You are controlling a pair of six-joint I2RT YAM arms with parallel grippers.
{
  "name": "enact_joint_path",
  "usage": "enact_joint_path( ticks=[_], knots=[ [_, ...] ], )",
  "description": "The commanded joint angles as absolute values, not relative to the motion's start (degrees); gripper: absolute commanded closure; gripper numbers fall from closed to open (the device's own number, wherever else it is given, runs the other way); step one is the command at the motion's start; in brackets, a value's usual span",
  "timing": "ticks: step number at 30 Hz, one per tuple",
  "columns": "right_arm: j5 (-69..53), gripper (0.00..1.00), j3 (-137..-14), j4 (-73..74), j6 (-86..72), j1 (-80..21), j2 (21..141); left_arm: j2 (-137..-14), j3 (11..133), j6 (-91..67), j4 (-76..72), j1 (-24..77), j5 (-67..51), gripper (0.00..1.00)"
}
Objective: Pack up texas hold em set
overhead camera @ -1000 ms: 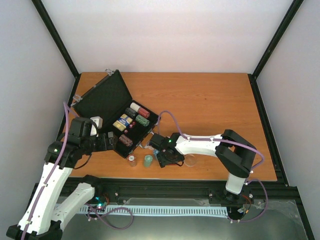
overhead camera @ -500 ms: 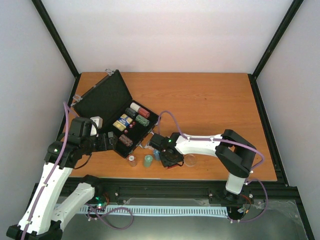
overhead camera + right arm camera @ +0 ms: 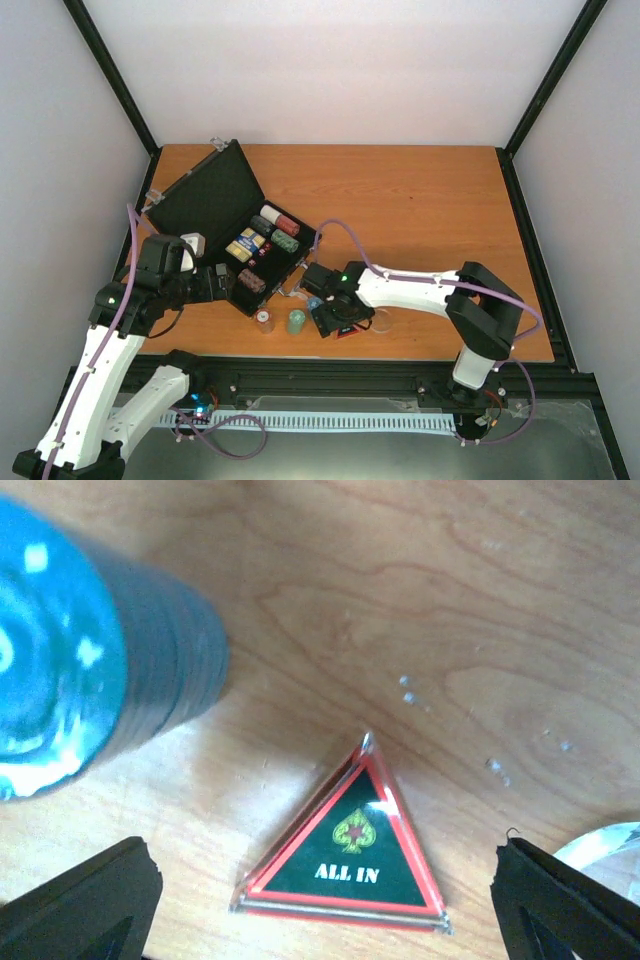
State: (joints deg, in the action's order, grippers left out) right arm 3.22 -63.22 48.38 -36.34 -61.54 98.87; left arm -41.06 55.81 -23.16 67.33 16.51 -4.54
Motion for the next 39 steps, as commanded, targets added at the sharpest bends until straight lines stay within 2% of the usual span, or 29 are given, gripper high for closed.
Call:
enact_joint_path(
  ticks=[1,25,33,37,39],
  knots=[
    [-1.1,0.08,-59.9,46.8,-32.2,-62.0,95.3,-40.4,55.9,-23.2,67.5,16.8,-4.6,0.0],
    [-2.3,0.12,-55.3,43.6,-32.8,-62.0,98.3,-40.6,55.3,-23.1,67.7,16.8,-4.1,0.0],
    [-1.4,0.2,-55.1,44.5,-33.6,-62.0,98.1,-41.3,54.9,-23.1,66.9,16.8,-4.4,0.0],
    [-0.8,0.35,-54.9,45.1,-34.0,-62.0,97.7,-41.2,54.7,-23.1,66.7,16.8,-4.6,0.0],
    [-0.6,0.37,-55.1,45.2,-34.1,-62.0,97.7,-41.1,54.6,-23.1,66.7,16.8,-4.5,0.0]
  ],
)
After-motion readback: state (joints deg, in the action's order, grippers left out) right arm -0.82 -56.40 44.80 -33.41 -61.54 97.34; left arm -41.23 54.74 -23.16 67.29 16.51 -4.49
